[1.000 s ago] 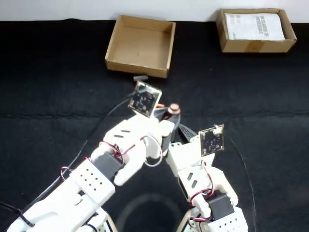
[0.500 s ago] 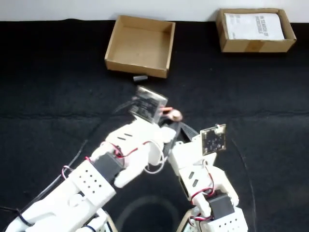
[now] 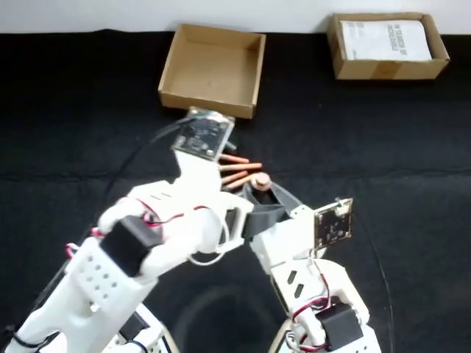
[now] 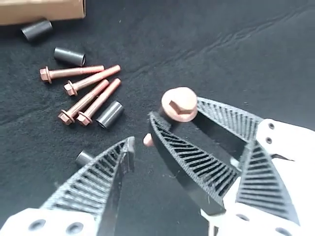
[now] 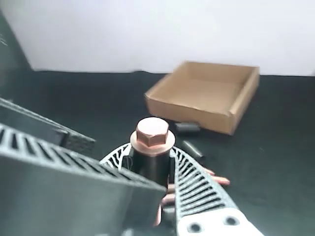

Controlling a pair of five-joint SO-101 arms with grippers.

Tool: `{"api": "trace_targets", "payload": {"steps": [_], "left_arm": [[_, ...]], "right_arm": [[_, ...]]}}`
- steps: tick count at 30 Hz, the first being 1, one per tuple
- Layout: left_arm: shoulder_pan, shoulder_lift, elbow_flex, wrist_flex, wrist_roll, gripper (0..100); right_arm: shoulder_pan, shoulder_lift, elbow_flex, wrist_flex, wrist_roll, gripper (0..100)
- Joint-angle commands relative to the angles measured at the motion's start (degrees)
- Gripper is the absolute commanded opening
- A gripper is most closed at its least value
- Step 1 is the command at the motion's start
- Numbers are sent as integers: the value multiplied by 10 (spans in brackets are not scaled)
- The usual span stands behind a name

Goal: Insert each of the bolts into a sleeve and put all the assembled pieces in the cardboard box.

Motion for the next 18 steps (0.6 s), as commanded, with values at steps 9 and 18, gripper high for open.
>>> {"api": "trace_targets", "payload": {"steps": [9, 18], "left_arm": [[3, -218, -49, 99, -70, 65], [-72, -372, 0, 100, -159, 9]], "right_arm": [[35, 296, -271, 24, -24, 6], [35, 465, -444, 27, -24, 6]]}}
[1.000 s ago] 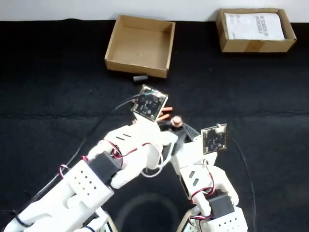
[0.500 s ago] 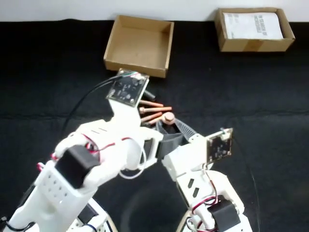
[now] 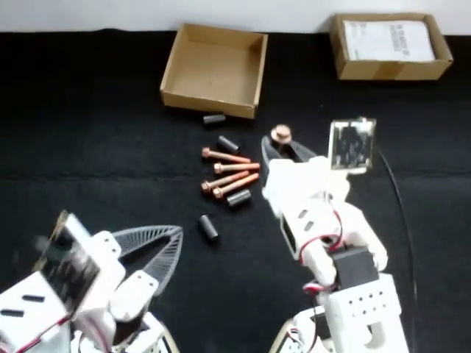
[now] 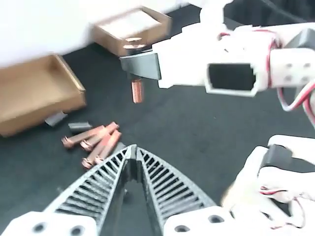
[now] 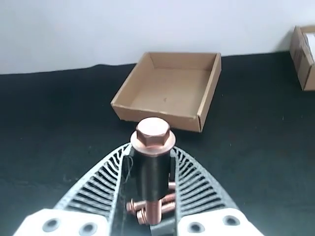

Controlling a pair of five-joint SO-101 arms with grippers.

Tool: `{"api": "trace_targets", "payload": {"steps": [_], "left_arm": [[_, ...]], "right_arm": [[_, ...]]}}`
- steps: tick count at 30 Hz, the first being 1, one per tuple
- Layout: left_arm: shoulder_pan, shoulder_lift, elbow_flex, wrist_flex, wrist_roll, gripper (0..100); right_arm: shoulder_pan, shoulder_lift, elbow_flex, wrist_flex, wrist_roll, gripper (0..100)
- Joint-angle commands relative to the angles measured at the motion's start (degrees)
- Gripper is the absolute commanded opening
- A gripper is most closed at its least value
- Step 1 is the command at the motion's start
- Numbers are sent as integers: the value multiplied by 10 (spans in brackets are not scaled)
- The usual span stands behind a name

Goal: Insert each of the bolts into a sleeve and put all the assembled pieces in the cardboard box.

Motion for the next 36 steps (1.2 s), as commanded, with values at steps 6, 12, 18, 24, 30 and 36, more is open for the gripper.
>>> {"api": "trace_targets", "payload": {"steps": [6, 12, 18, 24, 30, 36], "left_arm": [[-255, -114, 176, -25, -42, 9], [-407, -196, 371, -165, -41, 9], [-485, -210, 522, -309, -40, 9], [-510, -211, 629, -387, -39, 9], [-545, -211, 721, -482, 67, 9], [-581, -208, 743, -549, 149, 9]], "right_arm": [[4, 194, -282, 41, -6, 6], [4, 389, -560, 199, -2, 6], [-17, 582, -840, 379, 104, 6], [-39, 731, -1046, 522, 244, 6], [-35, 831, -1119, 489, 374, 6], [-34, 882, -1131, 372, 442, 6]]}}
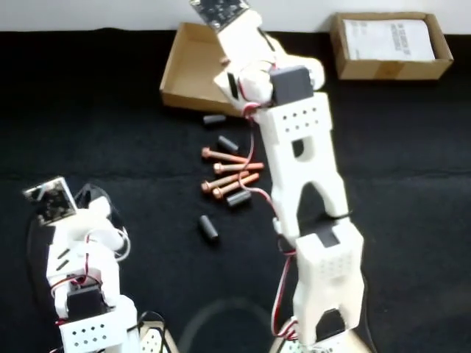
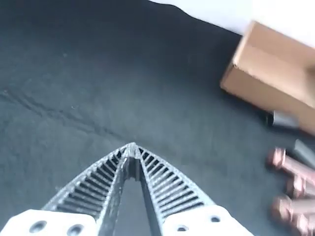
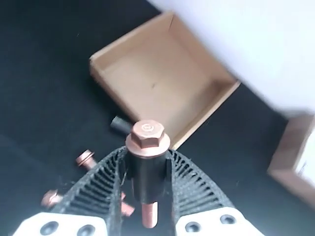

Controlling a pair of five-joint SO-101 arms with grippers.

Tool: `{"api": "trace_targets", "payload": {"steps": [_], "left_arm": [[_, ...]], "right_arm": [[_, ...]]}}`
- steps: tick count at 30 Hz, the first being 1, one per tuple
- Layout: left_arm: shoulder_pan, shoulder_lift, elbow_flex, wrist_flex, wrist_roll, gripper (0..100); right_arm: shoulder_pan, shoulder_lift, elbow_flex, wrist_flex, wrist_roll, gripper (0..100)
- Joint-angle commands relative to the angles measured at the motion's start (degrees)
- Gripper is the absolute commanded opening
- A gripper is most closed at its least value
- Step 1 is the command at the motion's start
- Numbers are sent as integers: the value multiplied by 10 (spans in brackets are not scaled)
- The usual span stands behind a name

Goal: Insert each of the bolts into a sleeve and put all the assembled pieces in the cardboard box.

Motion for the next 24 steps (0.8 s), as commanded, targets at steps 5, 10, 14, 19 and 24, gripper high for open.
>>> {"api": "trace_targets", "payload": {"steps": [5, 10, 14, 19, 24], "left_arm": [[-15, -2, 9, -11, 88, 9], [-15, -4, 9, 47, 92, 9], [-15, -6, 9, 52, 92, 9], [-31, -7, 9, 54, 92, 9], [-37, -7, 9, 54, 92, 9]], "right_arm": [[0, 48, -33, -135, 111, 6], [11, 100, -36, -239, 170, 6], [23, 152, -36, -336, 202, 6], [31, 233, -36, -428, 239, 6], [32, 298, -36, -463, 244, 6]]}}
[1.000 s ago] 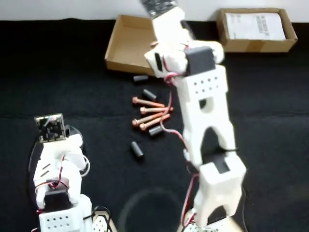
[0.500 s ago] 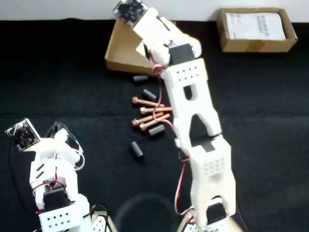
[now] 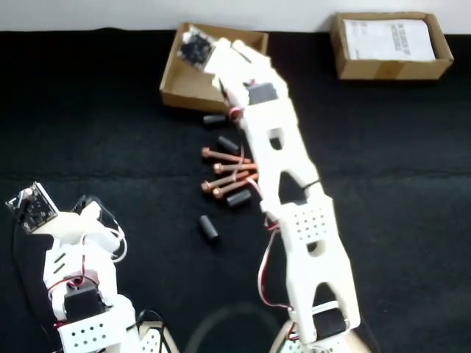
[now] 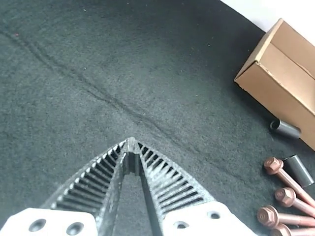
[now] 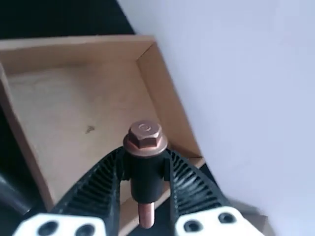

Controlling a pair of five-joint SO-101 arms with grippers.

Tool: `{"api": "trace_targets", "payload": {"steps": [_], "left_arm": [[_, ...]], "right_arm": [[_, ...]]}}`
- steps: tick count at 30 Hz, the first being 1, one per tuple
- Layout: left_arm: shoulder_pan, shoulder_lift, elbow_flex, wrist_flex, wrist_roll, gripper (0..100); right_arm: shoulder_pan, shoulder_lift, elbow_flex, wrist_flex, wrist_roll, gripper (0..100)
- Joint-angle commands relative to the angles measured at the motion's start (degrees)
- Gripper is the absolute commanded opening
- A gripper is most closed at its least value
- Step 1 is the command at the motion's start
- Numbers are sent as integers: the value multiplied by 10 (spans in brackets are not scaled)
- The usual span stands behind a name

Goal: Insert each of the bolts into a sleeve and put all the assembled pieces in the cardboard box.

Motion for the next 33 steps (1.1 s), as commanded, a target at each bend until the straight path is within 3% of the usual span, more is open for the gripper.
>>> {"api": "trace_targets", "payload": {"steps": [1, 12, 16, 18, 26, 33], "left_arm": [[-8, -7, 9, 0, 3, 9], [-15, -7, 9, 1, 3, 9], [-15, -8, 9, 2, 3, 9], [-15, -8, 9, 2, 3, 9], [-15, -8, 9, 2, 2, 9], [-11, -8, 9, -1, -1, 9]], "right_arm": [[5, 17, -36, -32, 5, 6], [-5, 62, -37, -15, 5, 22], [-9, 65, -79, 69, 5, 210], [-19, 66, -109, 113, 4, 254], [-30, 63, -254, 231, -62, 183], [-47, 44, -400, 468, -123, 183]]}}
